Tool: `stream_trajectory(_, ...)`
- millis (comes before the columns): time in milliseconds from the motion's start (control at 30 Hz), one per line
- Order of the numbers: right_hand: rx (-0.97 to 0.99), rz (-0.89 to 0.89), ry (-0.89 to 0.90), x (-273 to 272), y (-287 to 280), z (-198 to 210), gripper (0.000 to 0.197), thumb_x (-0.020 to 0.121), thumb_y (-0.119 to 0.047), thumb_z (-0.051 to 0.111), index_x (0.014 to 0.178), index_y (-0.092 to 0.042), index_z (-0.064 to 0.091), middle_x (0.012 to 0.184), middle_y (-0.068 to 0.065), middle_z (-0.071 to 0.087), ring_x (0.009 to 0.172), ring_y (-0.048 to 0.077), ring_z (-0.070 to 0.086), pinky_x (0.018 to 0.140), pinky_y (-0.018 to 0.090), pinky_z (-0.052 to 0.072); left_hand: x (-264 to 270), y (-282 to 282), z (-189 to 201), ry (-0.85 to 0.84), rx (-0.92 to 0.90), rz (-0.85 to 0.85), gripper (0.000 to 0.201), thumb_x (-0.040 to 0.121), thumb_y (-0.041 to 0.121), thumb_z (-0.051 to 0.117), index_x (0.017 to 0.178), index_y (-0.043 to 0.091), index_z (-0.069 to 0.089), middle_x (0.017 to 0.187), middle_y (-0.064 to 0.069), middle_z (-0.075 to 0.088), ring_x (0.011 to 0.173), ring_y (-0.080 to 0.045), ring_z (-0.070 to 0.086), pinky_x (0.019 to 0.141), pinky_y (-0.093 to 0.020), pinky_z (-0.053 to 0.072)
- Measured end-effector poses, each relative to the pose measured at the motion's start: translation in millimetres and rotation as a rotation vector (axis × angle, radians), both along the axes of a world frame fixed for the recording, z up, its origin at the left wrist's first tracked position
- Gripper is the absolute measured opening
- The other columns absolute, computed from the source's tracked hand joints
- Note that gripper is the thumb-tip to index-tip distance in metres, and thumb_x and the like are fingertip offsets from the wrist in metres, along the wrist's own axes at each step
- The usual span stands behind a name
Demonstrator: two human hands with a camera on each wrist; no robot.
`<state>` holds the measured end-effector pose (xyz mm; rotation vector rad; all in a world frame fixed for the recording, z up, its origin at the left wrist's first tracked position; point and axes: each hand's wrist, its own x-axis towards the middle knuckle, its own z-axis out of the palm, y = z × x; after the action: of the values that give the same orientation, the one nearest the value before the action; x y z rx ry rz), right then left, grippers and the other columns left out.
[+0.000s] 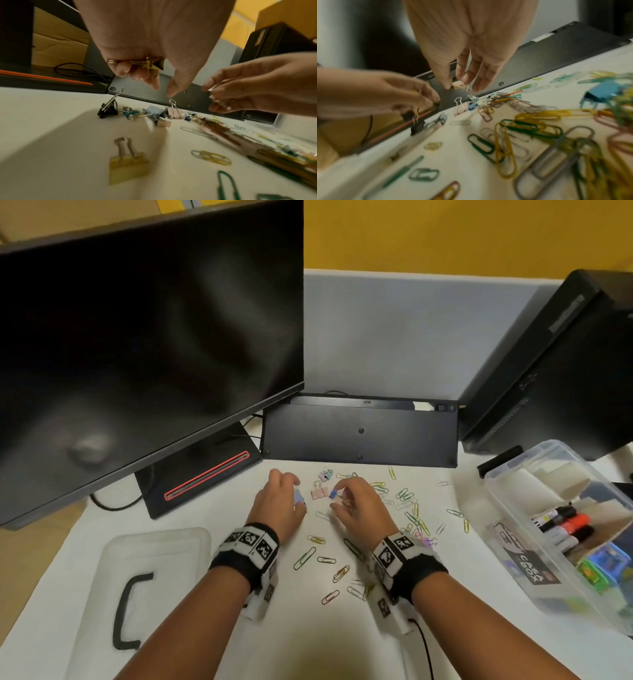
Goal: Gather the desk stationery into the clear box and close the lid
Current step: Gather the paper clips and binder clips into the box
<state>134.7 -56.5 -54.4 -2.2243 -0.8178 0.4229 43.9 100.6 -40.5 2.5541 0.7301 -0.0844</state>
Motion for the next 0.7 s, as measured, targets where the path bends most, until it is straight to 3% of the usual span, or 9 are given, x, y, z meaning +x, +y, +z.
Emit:
stream_trajectory(100,0.153,-0.144,0.247,-4,-17,0,0.018,0.086,-0.018,0.066,0.101,-0.022,0.058,0.090,0.002,0.057,0.074,0.010,0.052,0.073,0.020,0.049,16,7,-12,0.164,0.123,-0.075,0.046,0.088,0.040,0.058,0.126,0.016,0.048,0.125,-0.006,0.043,0.106,-0.026,0.054,0.096,-0.036,0.045)
stream_trajectory(167,0.196,-0.205,0.408,-6,-32,-2,0.015,0.086,-0.017,0.066,0.100,-0.019,0.062,0.084,0.003,0.059,0.073,0.011,0.055,0.076,0.024,0.052,19,9,-15,0.224,0.174,-0.102,0.046,0.087,0.041,0.059,0.124,0.015,0.051,0.123,-0.007,0.045,0.105,-0.025,0.055,0.094,-0.036,0.045)
stream_trajectory(233,0.189,-0.225,0.504,-7,-49,0,0.014,0.088,-0.014,0.063,0.101,-0.017,0.064,0.073,-0.002,0.056,0.064,0.010,0.053,0.068,0.024,0.050,19,9,-16,0.209,0.159,-0.091,0.042,0.087,0.037,0.060,0.122,0.015,0.053,0.121,-0.007,0.047,0.106,-0.026,0.054,0.094,-0.036,0.044)
stream_trajectory(333,0.196,-0.291,0.566,-3,-81,3,0.014,0.093,-0.009,0.055,0.103,-0.015,0.062,0.091,0.003,0.064,0.073,0.014,0.062,0.066,0.024,0.052,16,7,-10,0.101,0.050,-0.038,0.038,0.086,0.033,0.060,0.120,0.018,0.053,0.121,-0.004,0.048,0.105,-0.024,0.054,0.096,-0.037,0.045)
stream_trajectory(367,0.194,-0.317,0.543,-1,-93,3,0.015,0.094,-0.008,0.051,0.102,-0.015,0.061,0.097,0.004,0.064,0.080,0.017,0.063,0.069,0.025,0.053,13,7,-6,0.054,-0.004,-0.013,0.037,0.086,0.032,0.060,0.119,0.019,0.052,0.121,-0.003,0.048,0.104,-0.023,0.055,0.096,-0.036,0.046)
stream_trajectory(433,0.150,-0.348,0.403,6,-115,4,0.012,0.097,-0.011,0.046,0.100,-0.017,0.055,0.093,0.002,0.064,0.083,0.015,0.062,0.074,0.027,0.050,5,5,1,-0.031,-0.098,0.030,0.033,0.088,0.032,0.058,0.118,0.020,0.051,0.120,-0.001,0.048,0.101,-0.020,0.056,0.093,-0.035,0.047)
stream_trajectory(533,-0.001,-0.404,0.165,16,-140,5,0.011,0.096,-0.008,0.042,0.097,-0.017,0.048,0.072,-0.002,0.057,0.066,0.012,0.056,0.059,0.017,0.040,-13,-2,13,-0.099,-0.170,0.066,0.033,0.091,0.032,0.057,0.120,0.021,0.049,0.120,0.000,0.049,0.100,-0.016,0.056,0.088,-0.028,0.047)
stream_trajectory(600,-0.107,-0.412,0.089,22,-149,1,0.006,0.094,-0.011,0.048,0.098,-0.016,0.047,0.069,-0.003,0.055,0.063,0.012,0.054,0.054,0.017,0.034,-26,-9,18,-0.114,-0.201,0.075,0.034,0.092,0.032,0.055,0.122,0.018,0.048,0.121,0.000,0.049,0.103,-0.015,0.054,0.084,-0.022,0.043)
stream_trajectory(700,-0.270,-0.328,0.099,27,-149,-15,0.014,0.090,-0.025,0.061,0.094,-0.017,0.050,0.081,0.001,0.058,0.075,0.017,0.057,0.066,0.027,0.041,-42,-16,21,-0.135,-0.231,0.099,0.036,0.092,0.032,0.054,0.124,0.016,0.047,0.124,-0.001,0.049,0.108,-0.015,0.053,0.088,-0.024,0.044)
